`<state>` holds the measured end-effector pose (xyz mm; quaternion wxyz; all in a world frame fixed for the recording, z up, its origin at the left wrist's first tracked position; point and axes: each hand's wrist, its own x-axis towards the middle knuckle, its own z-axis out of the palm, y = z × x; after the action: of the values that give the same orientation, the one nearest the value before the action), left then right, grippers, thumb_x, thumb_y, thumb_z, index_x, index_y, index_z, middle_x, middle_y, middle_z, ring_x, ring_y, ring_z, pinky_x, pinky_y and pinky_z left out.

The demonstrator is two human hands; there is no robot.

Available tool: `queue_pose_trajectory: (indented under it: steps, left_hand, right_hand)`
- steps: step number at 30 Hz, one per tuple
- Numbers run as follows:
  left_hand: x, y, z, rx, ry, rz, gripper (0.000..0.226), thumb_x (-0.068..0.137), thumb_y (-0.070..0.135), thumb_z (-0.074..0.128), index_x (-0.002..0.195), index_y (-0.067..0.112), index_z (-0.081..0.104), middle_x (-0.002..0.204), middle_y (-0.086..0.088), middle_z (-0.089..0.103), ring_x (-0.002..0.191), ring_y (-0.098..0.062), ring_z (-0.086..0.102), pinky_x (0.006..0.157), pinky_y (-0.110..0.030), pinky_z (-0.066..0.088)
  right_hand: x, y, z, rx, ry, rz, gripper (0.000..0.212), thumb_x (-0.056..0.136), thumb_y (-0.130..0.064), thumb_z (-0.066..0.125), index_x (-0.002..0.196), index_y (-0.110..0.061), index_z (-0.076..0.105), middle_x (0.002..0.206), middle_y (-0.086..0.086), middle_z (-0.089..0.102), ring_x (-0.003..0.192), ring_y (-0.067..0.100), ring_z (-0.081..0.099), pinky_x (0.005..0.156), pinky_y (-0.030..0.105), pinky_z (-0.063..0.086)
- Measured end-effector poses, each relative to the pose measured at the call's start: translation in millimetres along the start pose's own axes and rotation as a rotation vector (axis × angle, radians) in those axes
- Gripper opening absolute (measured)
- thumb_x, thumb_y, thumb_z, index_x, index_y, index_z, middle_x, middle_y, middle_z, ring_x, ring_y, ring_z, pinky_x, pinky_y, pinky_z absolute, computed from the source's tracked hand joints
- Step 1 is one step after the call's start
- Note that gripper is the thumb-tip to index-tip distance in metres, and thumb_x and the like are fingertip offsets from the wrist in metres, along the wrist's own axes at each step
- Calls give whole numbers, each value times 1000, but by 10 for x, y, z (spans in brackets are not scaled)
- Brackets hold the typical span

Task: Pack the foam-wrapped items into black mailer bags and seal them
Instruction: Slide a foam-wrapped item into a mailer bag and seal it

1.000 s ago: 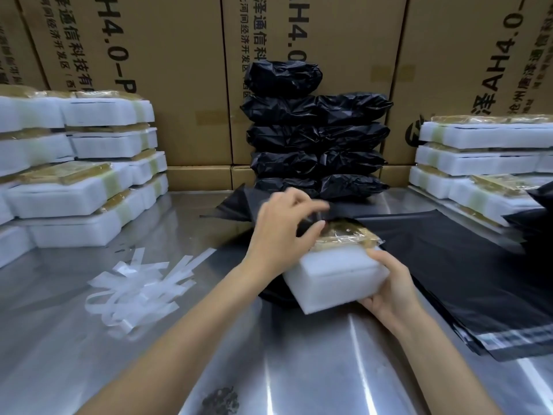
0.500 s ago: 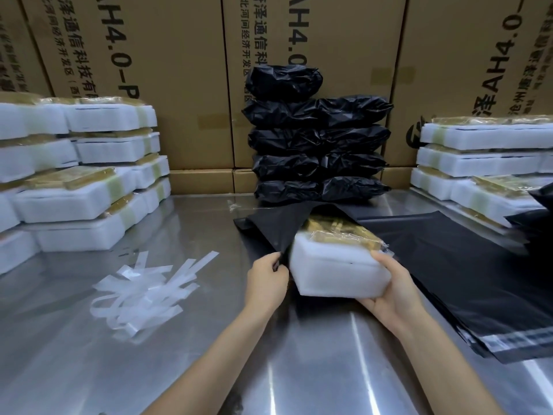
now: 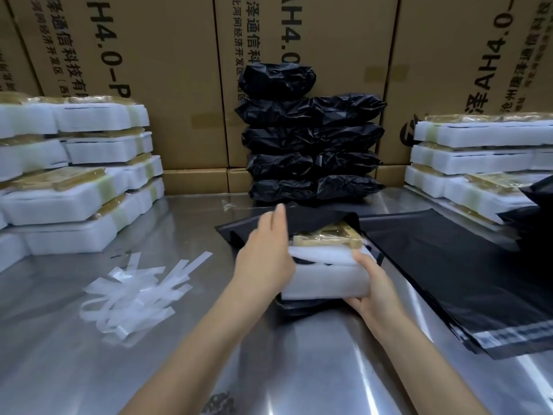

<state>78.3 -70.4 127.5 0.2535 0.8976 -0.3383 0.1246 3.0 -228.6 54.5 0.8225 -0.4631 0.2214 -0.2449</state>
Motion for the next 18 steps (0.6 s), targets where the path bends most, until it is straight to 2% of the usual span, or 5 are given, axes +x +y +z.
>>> queue_pose_trajectory:
  steps: [4, 9, 11, 14, 18]
  left_hand:
    - [292, 254, 3, -208, -201, 139, 63, 84, 8, 49, 144, 20, 37, 151, 4, 33, 131, -18, 41, 102, -28, 37]
    - [634, 521, 221, 98, -228, 251, 74, 94, 42, 48, 151, 12, 13, 158, -6, 15, 145, -22, 17, 115, -42, 24]
    - [689, 576, 343, 93, -291, 222, 58, 100, 39, 37, 147, 8, 24, 153, -11, 28, 138, -28, 29, 106, -42, 33]
    - [674, 622, 435, 215, -238, 258, 38, 103, 31, 30, 112, 7, 59, 115, -13, 58, 105, -33, 55, 72, -35, 38]
    - [594, 682, 361, 455, -189, 463, 31, 101, 29, 37, 112, 12, 60, 106, -11, 61, 97, -31, 58, 66, -35, 39]
  right_hand:
    - [-15, -23, -19, 71, 23, -3, 33, 87, -31, 62, 118, -19, 64, 114, 7, 70, 102, 21, 66, 73, 35, 54]
    - [-23, -37, -1, -61, 21, -36, 31, 89, -32, 60, 118, -22, 65, 116, 4, 69, 108, 19, 64, 81, 36, 54]
    - [-44, -23, 22, -121, 26, -54, 26, 88, -33, 61, 113, -27, 68, 109, -2, 72, 103, 15, 66, 74, 32, 54]
    - [-44, -8, 49, -168, 38, -39, 27, 85, -35, 63, 110, -28, 70, 104, -1, 74, 100, 18, 68, 69, 30, 54]
    - [29, 16, 30, -176, 81, -38, 28, 82, -36, 67, 108, -28, 71, 108, 1, 72, 103, 19, 66, 72, 32, 56]
